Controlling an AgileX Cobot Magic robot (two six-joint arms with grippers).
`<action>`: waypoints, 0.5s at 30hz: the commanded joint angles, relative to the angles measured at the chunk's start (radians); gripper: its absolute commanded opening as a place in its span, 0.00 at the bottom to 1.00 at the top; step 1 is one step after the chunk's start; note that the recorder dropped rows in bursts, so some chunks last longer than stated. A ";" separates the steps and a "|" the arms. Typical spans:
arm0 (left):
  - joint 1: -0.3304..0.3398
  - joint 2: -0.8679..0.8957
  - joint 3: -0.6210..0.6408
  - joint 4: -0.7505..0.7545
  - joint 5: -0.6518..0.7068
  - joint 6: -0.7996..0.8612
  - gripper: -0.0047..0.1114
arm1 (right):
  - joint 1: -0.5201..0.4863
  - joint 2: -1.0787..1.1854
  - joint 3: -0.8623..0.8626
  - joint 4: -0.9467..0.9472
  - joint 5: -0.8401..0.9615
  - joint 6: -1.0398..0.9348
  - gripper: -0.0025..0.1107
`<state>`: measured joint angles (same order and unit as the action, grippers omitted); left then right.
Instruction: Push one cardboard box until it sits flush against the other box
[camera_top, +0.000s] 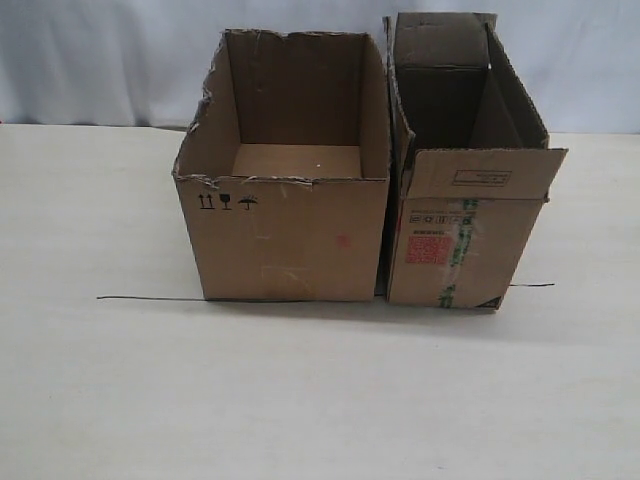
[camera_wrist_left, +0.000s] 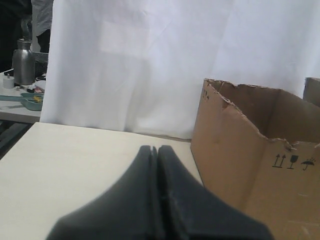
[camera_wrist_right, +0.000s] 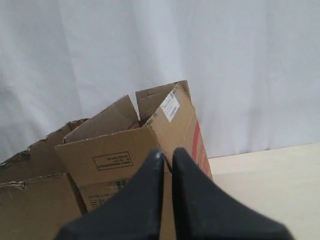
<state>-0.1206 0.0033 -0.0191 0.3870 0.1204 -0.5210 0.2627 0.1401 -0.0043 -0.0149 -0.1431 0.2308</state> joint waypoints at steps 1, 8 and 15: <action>-0.008 -0.003 -0.006 0.001 -0.015 -0.004 0.04 | -0.005 -0.019 0.004 0.007 0.013 0.000 0.07; -0.008 -0.003 -0.006 0.001 -0.015 -0.004 0.04 | -0.005 -0.019 0.004 0.007 0.013 0.000 0.07; -0.008 -0.003 -0.006 0.004 -0.015 -0.004 0.04 | -0.026 -0.090 0.004 -0.007 0.086 -0.084 0.07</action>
<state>-0.1206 0.0033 -0.0191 0.3870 0.1204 -0.5210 0.2603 0.1010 -0.0043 -0.0113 -0.1177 0.1740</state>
